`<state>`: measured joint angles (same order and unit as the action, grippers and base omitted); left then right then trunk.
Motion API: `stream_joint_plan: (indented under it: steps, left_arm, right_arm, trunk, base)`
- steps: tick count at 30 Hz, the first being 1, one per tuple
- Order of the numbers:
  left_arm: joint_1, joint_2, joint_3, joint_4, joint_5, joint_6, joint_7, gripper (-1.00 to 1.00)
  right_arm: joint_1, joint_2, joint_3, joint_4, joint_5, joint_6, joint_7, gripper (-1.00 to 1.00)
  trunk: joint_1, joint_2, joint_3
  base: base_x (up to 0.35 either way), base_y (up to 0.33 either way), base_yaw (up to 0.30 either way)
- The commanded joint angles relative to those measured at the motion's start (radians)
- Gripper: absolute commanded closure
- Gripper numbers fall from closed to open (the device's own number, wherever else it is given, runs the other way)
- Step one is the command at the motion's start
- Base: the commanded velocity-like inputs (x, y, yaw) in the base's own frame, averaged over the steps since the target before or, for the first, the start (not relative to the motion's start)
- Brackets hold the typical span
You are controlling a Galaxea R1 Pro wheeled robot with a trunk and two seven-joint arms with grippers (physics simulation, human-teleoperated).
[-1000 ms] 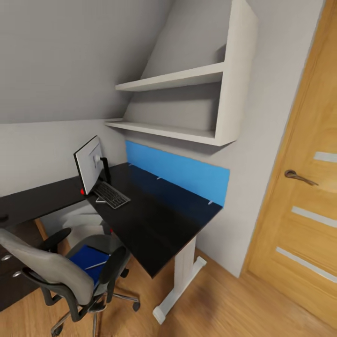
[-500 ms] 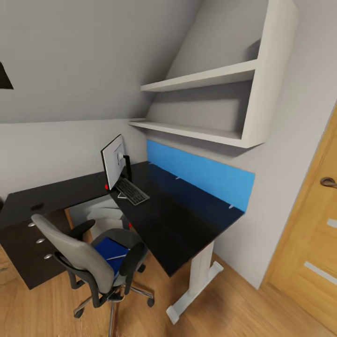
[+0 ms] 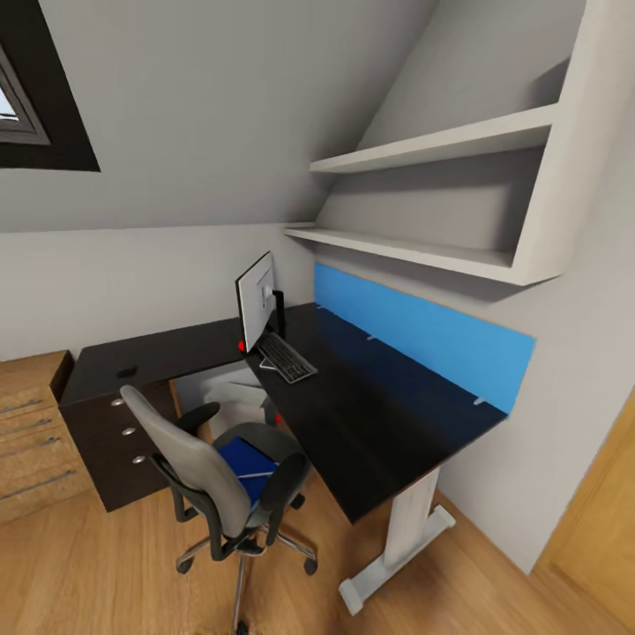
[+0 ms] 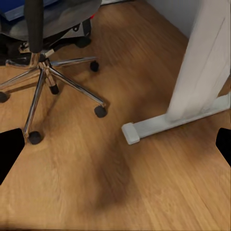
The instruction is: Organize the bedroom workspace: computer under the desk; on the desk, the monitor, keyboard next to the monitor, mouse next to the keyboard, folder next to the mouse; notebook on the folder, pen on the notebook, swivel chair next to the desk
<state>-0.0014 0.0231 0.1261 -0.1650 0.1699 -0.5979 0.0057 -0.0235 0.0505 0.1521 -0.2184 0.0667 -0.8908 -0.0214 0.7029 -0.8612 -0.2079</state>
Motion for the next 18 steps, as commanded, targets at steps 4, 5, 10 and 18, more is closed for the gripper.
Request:
stream_joint_plan:
  steps: [4, 5, 10, 18]
  left_arm:
    - [0.000, 0.000, -0.002, -0.001, 0.005, -0.002, 0.001, -1.00]
    - [0.000, 0.000, -0.002, -0.001, 0.005, -0.002, 0.000, -1.00]
    - [0.000, 0.000, -0.002, -0.001, 0.005, -0.002, 0.001, -1.00]
    - [0.000, 0.000, -0.002, -0.001, 0.005, -0.002, 0.001, -1.00]
  right_arm:
    - [-0.001, 0.001, -0.002, 0.001, 0.007, 0.003, -0.010, -1.00]
    - [-0.001, 0.001, -0.002, 0.001, 0.007, 0.003, -0.011, -1.00]
    - [-0.001, 0.001, -0.001, 0.001, 0.007, 0.006, -0.015, -1.00]
    - [-0.001, 0.001, 0.001, 0.007, 0.008, 0.006, -0.015, -1.00]
  trunk:
    - [0.000, -0.001, -0.001]
    - [0.000, -0.001, -0.001]
    - [0.000, -0.001, -0.001]
    - [0.000, -0.001, -0.001]
  base:
    - [0.000, 0.000, 0.286]
    - [0.000, 0.000, 0.286]
    - [0.000, 0.000, 0.286]
    - [0.000, 0.000, 0.286]
